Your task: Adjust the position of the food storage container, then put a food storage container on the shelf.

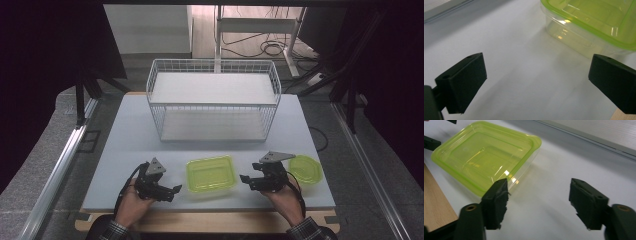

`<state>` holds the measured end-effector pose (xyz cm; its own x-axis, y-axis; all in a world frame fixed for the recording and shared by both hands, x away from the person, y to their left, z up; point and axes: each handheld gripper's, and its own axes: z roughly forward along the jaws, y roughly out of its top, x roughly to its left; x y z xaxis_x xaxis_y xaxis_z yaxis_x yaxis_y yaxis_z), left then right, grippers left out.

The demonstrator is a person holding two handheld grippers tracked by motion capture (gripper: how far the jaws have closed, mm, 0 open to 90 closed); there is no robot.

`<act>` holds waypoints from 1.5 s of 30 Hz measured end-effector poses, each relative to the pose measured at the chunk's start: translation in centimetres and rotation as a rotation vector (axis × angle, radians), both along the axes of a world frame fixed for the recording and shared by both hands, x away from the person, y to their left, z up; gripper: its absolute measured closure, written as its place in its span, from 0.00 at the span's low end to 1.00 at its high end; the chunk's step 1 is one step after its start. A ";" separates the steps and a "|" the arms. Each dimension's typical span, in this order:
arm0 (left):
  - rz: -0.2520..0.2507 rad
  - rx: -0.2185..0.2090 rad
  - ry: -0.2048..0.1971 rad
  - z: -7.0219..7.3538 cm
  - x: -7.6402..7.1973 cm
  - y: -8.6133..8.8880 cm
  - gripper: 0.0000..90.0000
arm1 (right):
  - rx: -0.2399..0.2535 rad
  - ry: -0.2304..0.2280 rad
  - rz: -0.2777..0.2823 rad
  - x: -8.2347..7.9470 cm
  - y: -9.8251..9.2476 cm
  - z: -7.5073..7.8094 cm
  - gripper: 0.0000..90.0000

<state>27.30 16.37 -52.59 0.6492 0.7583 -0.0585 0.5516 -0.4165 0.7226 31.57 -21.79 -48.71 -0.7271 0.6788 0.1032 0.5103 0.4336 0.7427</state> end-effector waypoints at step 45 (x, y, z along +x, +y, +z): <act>-0.030 0.044 -0.020 -0.4 -0.8 0.4 0.00 | 0.317 0.477 -0.026 5.7 2.4 -2.3 0.67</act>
<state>26.49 16.75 -52.99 0.6722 0.7402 -0.0124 0.5242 -0.4641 0.7141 37.28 -19.37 -51.02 -0.5332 0.5785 0.6173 0.8287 0.2101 0.5188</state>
